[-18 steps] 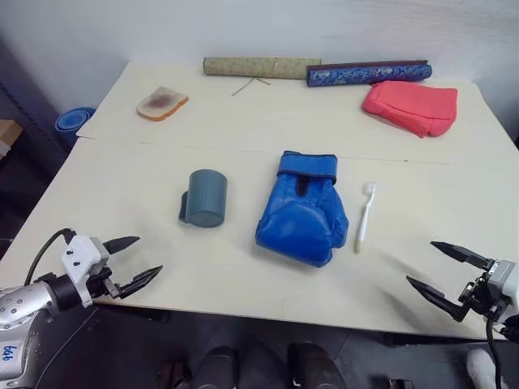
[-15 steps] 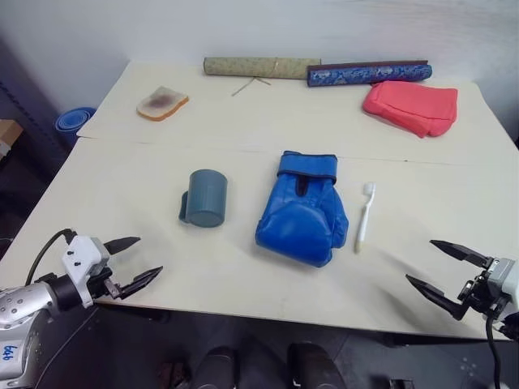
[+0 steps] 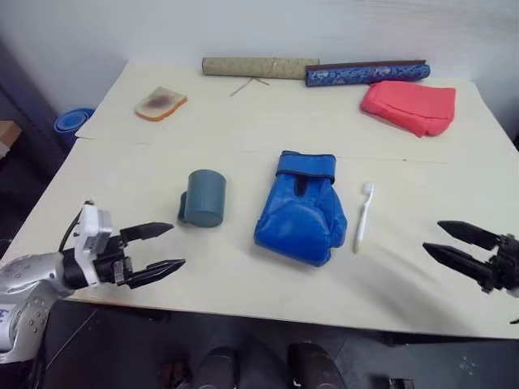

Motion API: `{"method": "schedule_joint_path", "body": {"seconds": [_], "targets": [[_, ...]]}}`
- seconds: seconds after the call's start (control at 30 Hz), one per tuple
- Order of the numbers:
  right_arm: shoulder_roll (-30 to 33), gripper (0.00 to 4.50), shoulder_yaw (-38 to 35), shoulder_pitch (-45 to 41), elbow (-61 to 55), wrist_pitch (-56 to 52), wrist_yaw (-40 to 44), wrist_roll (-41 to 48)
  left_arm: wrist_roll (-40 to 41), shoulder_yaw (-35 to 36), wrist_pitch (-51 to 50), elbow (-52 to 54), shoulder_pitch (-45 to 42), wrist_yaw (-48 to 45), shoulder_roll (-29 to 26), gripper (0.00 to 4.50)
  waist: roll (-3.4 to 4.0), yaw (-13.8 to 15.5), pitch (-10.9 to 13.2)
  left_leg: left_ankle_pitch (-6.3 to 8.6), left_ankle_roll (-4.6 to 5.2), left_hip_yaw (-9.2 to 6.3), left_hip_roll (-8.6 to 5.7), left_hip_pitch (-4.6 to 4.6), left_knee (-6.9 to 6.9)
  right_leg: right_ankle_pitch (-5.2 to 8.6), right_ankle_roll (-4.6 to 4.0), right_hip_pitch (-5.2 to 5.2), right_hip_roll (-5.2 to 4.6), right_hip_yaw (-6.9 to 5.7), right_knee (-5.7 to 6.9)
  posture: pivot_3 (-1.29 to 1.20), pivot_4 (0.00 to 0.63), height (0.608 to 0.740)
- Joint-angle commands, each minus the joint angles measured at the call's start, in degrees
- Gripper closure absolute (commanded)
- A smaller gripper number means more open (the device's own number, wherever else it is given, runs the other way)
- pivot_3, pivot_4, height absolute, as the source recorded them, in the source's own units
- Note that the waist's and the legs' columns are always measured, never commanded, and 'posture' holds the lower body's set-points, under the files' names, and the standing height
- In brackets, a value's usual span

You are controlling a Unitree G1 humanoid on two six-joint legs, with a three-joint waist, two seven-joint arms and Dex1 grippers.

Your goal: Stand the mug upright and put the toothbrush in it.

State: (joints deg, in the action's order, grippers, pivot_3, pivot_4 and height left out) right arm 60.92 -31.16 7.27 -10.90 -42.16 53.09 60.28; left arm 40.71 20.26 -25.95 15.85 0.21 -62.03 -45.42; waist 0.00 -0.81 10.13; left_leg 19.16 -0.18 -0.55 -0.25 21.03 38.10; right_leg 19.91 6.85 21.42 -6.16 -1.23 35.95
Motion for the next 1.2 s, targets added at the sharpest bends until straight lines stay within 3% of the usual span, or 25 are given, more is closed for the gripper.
{"method": "schedule_joint_path", "body": {"seconds": [0.03, 0.13, 0.4, 0.7, 0.97, 1.13, 1.2], "targets": [[3.88, 0.00, 6.29, -11.38, -1.93, -14.35, -10.24, 6.09, 0.87, 0.07, 0.77, 0.71, -1.59, 0.48, 0.88, 0.08, -0.01, -0.34, 0.00, -0.01, -0.01, 0.00, 0.01, -0.01, 0.00, 0.00, 0.00, 0.02, 0.01, 0.00, 0.03, 0.00, 0.150, 0.740], [0.99, 0.00, 12.66, -24.54, 1.78, -22.08, -16.73, 7.88, 0.20, -0.23, 1.36, 0.25, -2.04, 0.44, 1.23, 0.08, -0.03, -0.43, 0.01, -0.04, -0.05, -0.14, 0.01, 0.14, 0.00, 0.00, 0.00, 0.10, 0.03, -0.12, 0.00, 0.00, 0.150, 0.740], [-9.79, 0.00, 25.94, -49.04, 15.47, -34.70, -25.84, -1.34, 0.04, -0.22, 2.88, 1.38, -1.37, 0.78, 2.53, 0.08, -0.05, -0.12, 0.03, 0.02, 0.04, -0.15, -0.11, 0.39, 0.04, 0.00, 0.00, 0.24, -0.05, -0.18, -0.04, 0.00, 0.150, 0.740], [-15.62, 0.00, 32.15, -58.07, 23.36, -41.44, -21.56, -8.92, 0.37, 0.57, 3.48, 4.25, 0.87, 2.00, 3.47, 0.08, -0.05, 0.15, 0.03, 0.01, 0.04, -0.17, -0.11, 0.46, 0.02, -0.01, 0.01, 0.26, -0.04, -0.24, 0.06, 0.00, 0.150, 0.740], [-18.66, 2.60, 33.77, -60.84, 26.17, -45.37, -16.60, -11.77, -0.26, 0.59, 4.68, 4.17, 1.14, 2.82, 3.98, 0.00, -0.05, 0.05, 0.03, 0.01, 0.04, -0.20, -0.11, 0.47, 0.06, -0.01, 0.01, 0.26, -0.01, -0.27, 0.08, 0.00, 0.150, 0.740], [-20.25, 3.97, 24.94, -62.16, 29.46, -47.51, -15.89, -10.27, -0.42, 0.35, 5.08, 3.94, 0.91, 3.26, 3.98, 0.00, -0.05, 0.13, 0.03, 0.01, 0.04, -0.20, -0.11, 0.48, 0.04, -0.01, 0.01, 0.27, -0.02, -0.29, 0.09, 0.00, 0.150, 0.740], [-19.65, 4.23, 20.45, -62.17, 27.66, -48.55, -13.17, -7.08, -0.47, 0.31, 5.23, 3.78, 0.86, 3.43, 4.01, 0.00, -0.05, 0.24, 0.03, 0.01, 0.04, -0.22, -0.12, 0.50, 0.03, -0.01, 0.01, 0.27, -0.01, -0.32, 0.08, 0.00, 0.150, 0.740]]}}
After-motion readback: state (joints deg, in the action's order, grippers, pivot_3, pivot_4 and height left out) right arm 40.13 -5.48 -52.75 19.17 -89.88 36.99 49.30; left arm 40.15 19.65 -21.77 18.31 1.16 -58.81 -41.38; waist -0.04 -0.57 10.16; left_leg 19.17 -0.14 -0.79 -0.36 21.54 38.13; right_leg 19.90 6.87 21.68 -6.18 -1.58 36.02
